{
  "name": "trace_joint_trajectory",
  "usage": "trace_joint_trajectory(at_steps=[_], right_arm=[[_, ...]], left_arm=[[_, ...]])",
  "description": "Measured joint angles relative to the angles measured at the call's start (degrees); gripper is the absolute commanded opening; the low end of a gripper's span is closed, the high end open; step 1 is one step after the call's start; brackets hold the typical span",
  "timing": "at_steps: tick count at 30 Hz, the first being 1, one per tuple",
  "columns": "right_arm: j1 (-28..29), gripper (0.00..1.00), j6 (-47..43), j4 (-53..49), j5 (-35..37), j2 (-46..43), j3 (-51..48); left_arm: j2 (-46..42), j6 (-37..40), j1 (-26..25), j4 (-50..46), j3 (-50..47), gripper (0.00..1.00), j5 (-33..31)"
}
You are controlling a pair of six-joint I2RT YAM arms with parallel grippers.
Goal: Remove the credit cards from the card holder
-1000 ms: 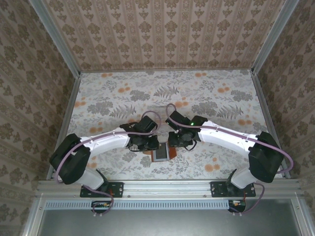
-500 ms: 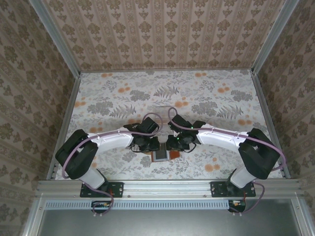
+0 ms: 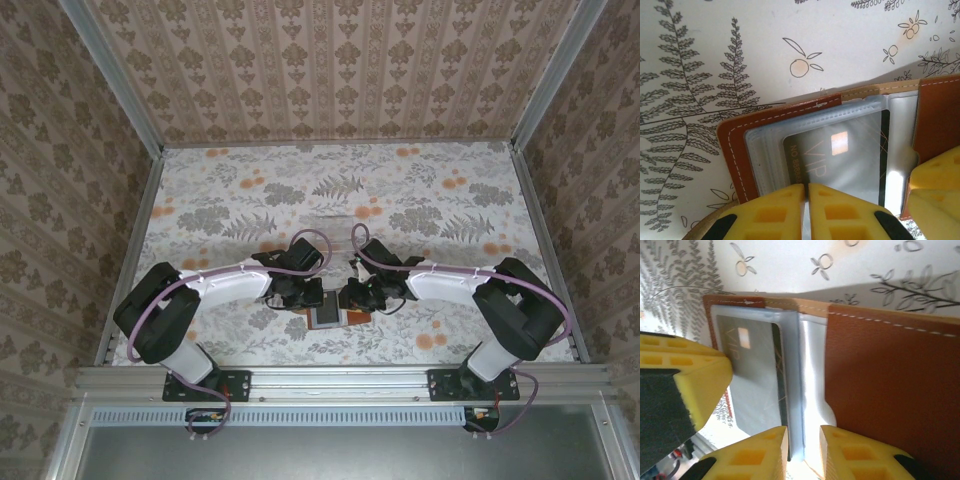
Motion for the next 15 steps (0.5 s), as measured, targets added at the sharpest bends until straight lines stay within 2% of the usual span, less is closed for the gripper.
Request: trace_joint_trajectory(at_steps=[5, 15], right_arm=[[-0.02, 0.23, 0.28, 4.24, -2.05, 0.00, -0.48], [-0.02, 0.22, 0.68, 6.54, -3.26, 1.73, -0.48]], left_arm=[[0.00, 0.15, 0.00, -0.02, 0.00, 0.10, -0.07], [0.00, 0.20, 0.00, 0.00, 0.00, 0.08, -0.04]])
